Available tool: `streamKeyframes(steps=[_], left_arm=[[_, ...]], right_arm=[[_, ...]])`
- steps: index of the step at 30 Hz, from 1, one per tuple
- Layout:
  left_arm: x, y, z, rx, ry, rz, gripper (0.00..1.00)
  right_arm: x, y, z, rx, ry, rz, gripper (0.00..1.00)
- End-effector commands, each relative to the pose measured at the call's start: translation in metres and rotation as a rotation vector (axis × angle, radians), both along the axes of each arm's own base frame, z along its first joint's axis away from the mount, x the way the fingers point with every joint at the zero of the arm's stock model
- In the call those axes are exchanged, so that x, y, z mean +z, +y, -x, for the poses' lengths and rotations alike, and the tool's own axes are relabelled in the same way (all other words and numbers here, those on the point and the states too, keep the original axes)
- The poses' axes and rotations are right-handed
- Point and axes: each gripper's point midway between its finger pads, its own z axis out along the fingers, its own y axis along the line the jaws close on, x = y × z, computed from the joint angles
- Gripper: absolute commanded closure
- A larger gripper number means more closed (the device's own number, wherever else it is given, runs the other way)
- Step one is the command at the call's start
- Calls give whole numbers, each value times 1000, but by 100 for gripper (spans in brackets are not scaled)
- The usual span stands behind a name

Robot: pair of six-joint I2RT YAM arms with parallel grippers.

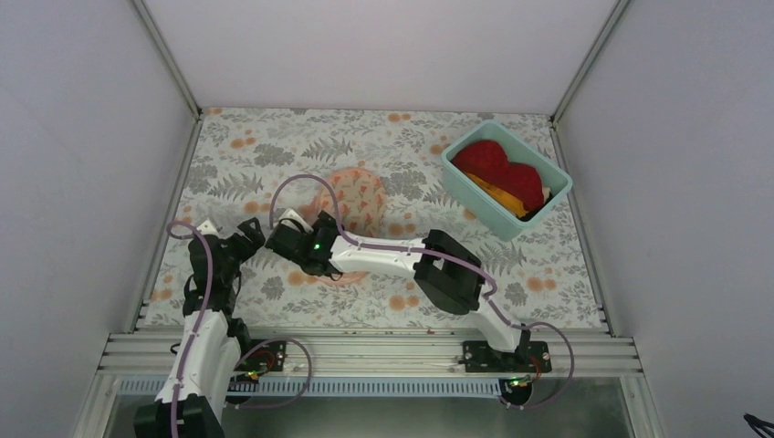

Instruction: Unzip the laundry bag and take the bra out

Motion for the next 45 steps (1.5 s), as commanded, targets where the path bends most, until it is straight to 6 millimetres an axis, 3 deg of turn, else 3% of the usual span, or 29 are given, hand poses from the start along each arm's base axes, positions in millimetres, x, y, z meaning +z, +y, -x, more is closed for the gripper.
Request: streamKeyframes(steps=[1, 4, 8, 13, 18, 22, 25, 28, 33, 38, 45], left_arm=[[-1, 1, 0, 9, -4, 7, 0], [-2, 1, 0, 9, -1, 7, 0], [-2, 1, 0, 8, -1, 7, 0], [3, -11, -3, -54, -29, 39, 0], [18, -76, -7, -349, -68, 76, 3], [-8, -125, 6, -544, 47, 143, 0], [-30, -139, 14, -587, 139, 174, 0], [-28, -161, 17, -699, 135, 184, 0], [-41, -165, 17, -694, 197, 184, 16], [-57, -164, 27, -686, 244, 173, 36], [-55, -177, 28, -742, 207, 152, 42]], right_arm=[[26, -16, -7, -61, -69, -8, 10], [29, -17, -7, -62, -72, -17, 24], [30, -26, -9, -92, -90, 6, 28], [47, -41, -11, -138, -131, 8, 30], [58, -71, -13, -217, -147, 0, 30], [62, -91, -15, -264, -129, -33, 29], [60, -100, -16, -288, -102, -52, 29], [59, -102, -14, -291, -84, -76, 29], [58, -104, -11, -287, -42, -127, 34], [54, -107, -12, -279, 33, -199, 47], [68, -107, -15, -266, 98, -331, 89]])
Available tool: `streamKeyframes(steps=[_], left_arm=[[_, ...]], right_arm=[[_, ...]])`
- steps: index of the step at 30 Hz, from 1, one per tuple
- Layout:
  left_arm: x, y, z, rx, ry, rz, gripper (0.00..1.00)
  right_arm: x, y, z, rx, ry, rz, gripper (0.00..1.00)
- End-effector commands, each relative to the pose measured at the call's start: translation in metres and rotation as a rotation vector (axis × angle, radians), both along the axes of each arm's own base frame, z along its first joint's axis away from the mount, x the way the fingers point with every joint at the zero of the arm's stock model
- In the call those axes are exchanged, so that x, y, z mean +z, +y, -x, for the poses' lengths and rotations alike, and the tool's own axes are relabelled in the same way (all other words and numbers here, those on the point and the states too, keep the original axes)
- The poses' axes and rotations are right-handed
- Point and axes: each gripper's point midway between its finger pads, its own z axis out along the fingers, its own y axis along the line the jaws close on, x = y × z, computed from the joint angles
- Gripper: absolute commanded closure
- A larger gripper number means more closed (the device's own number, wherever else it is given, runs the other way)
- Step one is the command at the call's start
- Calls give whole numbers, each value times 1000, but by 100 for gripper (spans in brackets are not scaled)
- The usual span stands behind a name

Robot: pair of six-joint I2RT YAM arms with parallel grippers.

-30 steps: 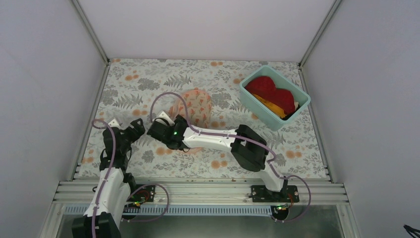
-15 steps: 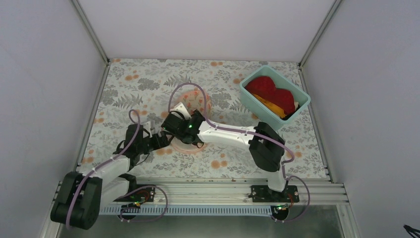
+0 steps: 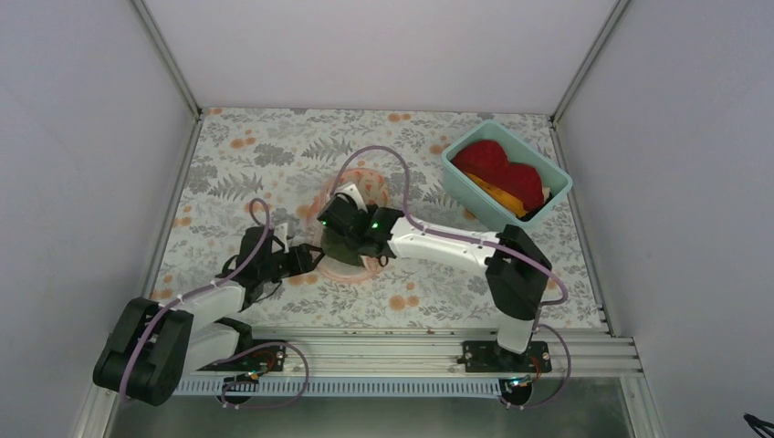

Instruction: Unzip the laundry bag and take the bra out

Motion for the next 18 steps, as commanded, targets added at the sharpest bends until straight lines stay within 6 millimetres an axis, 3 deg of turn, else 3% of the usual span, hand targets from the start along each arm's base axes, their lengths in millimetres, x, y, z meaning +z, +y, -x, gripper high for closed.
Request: streamKeyframes(steps=[1, 6, 10, 18], left_arm=[[0, -6, -1, -22, -39, -5, 45], [-5, -1, -2, 5, -42, -35, 72], [-3, 1, -4, 20, -60, -45, 97], [2, 3, -5, 26, -93, -48, 98]], right_arm=[[22, 2, -3, -15, 9, -148, 94], [29, -32, -3, -113, 8, -167, 96], [25, -75, 3, -222, 26, -219, 96], [-9, -140, 37, -397, 134, -246, 96]])
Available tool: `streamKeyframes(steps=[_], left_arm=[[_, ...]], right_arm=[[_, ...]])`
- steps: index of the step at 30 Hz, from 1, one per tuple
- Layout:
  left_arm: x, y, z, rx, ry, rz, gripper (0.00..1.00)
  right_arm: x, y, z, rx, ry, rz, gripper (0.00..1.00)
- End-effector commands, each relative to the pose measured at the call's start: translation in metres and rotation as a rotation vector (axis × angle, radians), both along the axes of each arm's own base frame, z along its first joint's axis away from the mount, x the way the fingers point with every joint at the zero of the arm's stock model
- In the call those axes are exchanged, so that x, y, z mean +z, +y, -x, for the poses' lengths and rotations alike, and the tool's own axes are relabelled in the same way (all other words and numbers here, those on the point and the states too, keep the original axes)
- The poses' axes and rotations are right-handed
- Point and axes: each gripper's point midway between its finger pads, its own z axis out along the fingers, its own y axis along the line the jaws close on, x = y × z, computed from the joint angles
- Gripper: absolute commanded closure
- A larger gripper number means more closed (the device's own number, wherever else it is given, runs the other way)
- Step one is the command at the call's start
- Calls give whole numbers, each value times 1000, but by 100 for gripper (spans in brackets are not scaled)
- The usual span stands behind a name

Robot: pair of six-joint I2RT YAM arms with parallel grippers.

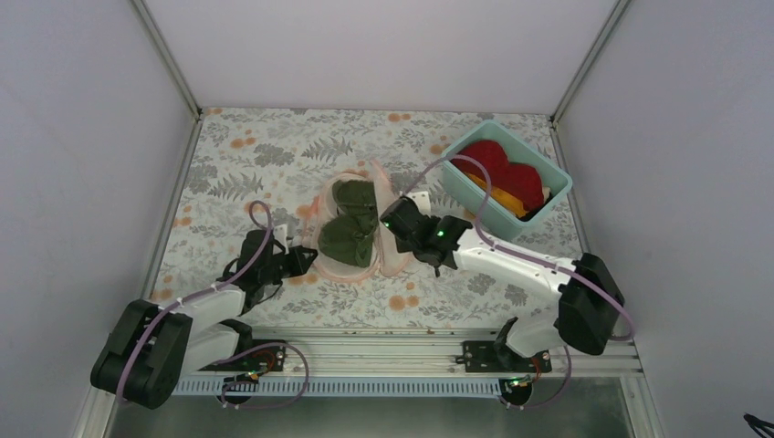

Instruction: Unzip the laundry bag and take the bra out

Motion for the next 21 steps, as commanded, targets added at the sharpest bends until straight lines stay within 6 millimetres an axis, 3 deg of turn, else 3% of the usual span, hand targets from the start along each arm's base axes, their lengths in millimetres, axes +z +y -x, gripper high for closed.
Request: streamKeyframes(steps=[1, 7, 10, 12, 13, 17, 19, 21], left_arm=[[4, 2, -4, 8, -41, -13, 98], [7, 6, -5, 28, -53, -27, 98], [10, 7, -5, 36, -60, -22, 98], [8, 5, -2, 28, -38, -10, 98], [5, 3, 1, 24, -13, -5, 98], [-9, 9, 11, 59, 88, -38, 98], [-6, 10, 12, 62, 94, -43, 98], [-4, 11, 14, 63, 103, -50, 98]], right_arm=[[-22, -29, 25, -121, 92, -27, 96], [-51, -60, 62, -179, 250, 24, 82], [-40, -84, 73, -243, 245, 47, 58], [-23, -87, 71, -250, 210, 22, 35], [-15, -85, 68, -240, 191, 9, 28], [6, -48, 51, -95, 147, -47, 22], [12, -8, 45, 72, 126, -66, 25], [19, 43, 49, 270, 77, -83, 25]])
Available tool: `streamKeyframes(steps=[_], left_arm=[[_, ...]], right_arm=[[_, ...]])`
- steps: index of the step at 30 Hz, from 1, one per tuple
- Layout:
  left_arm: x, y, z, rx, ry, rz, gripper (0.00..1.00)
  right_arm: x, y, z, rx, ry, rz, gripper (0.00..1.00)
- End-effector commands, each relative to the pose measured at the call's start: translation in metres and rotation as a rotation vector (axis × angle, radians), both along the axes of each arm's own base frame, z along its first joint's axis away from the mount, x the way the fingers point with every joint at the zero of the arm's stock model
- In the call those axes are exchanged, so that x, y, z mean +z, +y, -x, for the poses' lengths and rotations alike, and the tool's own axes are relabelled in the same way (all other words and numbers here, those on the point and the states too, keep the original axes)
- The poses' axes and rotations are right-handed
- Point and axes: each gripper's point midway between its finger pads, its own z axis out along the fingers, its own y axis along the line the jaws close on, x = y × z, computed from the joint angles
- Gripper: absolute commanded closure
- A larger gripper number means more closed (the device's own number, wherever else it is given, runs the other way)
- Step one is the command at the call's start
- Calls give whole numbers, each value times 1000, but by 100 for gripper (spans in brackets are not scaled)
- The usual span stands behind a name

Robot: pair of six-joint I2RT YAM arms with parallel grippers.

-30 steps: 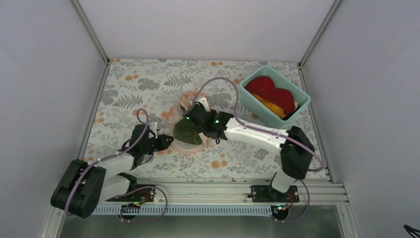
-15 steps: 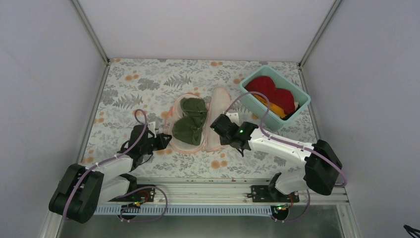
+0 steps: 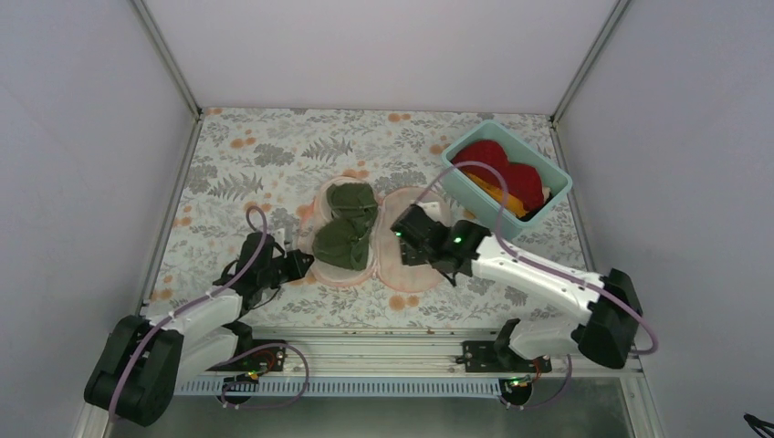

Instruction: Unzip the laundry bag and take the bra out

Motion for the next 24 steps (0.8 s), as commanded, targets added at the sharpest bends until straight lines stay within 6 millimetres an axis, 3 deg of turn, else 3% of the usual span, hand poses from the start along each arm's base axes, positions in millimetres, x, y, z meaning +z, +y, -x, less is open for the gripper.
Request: streamKeyframes(steps=[1, 3, 4, 6, 7, 9, 12, 14, 17, 21, 24], left_arm=[[4, 5, 3, 27, 48, -24, 98], [4, 7, 6, 28, 59, -35, 96], [6, 6, 7, 14, 59, -36, 86], [8, 5, 11, -8, 67, -46, 55], [10, 8, 11, 2, 72, -62, 42], [14, 20, 9, 57, 90, -103, 25], [36, 53, -12, 227, 67, -72, 10], [57, 80, -28, 384, 39, 7, 4], [87, 101, -43, 494, -51, 120, 0], [93, 125, -47, 583, -90, 98, 0], [102, 134, -53, 601, -141, 96, 0]], right_arm=[[22, 108, 0, 412, -124, -91, 24], [31, 156, 15, 597, -188, -124, 23], [33, 175, 21, 673, -216, -125, 22], [32, 206, 30, 774, -266, -129, 19], [29, 216, 33, 805, -275, -130, 18], [19, 228, 31, 841, -286, -122, 13], [7, 240, 26, 871, -323, -97, 7], [-5, 246, 16, 858, -348, -54, 4], [-18, 255, 4, 846, -371, 10, 5], [-39, 261, -11, 822, -374, 107, 6], [-53, 250, -24, 745, -364, 210, 14]])
